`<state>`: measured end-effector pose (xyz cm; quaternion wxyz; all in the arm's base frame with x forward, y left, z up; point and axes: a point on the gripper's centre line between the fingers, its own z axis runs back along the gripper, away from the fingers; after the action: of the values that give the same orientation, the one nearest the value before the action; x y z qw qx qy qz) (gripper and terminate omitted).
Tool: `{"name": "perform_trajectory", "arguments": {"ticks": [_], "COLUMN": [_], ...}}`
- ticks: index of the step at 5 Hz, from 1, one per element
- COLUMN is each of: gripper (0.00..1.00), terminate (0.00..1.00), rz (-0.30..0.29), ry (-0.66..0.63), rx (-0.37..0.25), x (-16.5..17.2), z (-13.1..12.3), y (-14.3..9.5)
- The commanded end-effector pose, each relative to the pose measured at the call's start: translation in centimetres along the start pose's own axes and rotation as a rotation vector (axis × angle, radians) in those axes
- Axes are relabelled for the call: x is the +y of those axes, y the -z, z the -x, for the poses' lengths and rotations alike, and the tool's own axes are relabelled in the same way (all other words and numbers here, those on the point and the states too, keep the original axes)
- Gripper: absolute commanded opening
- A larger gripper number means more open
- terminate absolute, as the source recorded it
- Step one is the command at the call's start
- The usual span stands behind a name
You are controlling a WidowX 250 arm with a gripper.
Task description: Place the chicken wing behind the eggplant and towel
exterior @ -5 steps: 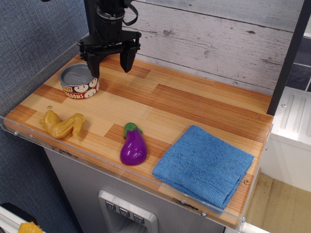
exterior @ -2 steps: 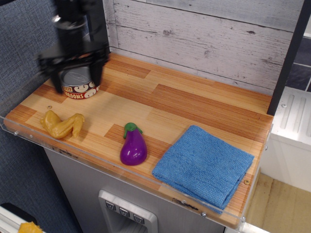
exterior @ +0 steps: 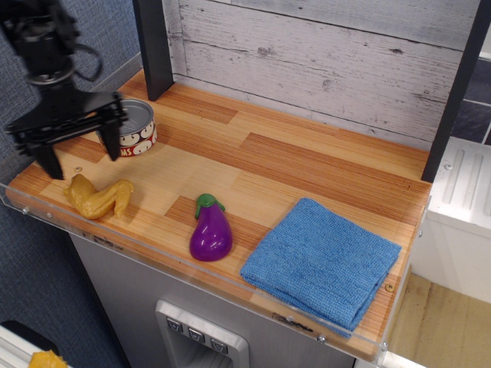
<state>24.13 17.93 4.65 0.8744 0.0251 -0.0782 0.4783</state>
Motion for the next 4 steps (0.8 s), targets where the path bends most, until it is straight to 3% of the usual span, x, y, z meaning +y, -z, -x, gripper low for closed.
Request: {"name": "perform_trajectory", "arguments": {"ticks": [1, 4], "gripper": [1.00, 1.00], "terminate": [0.00, 0.00], "rz": [-0.015, -0.054], "ry": [-0.023, -0.047], "rx": [-0.033, -0.002], "x": [0.2, 0.8], "z": [-1.2, -0.9], "y": [0.8, 2.1]}}
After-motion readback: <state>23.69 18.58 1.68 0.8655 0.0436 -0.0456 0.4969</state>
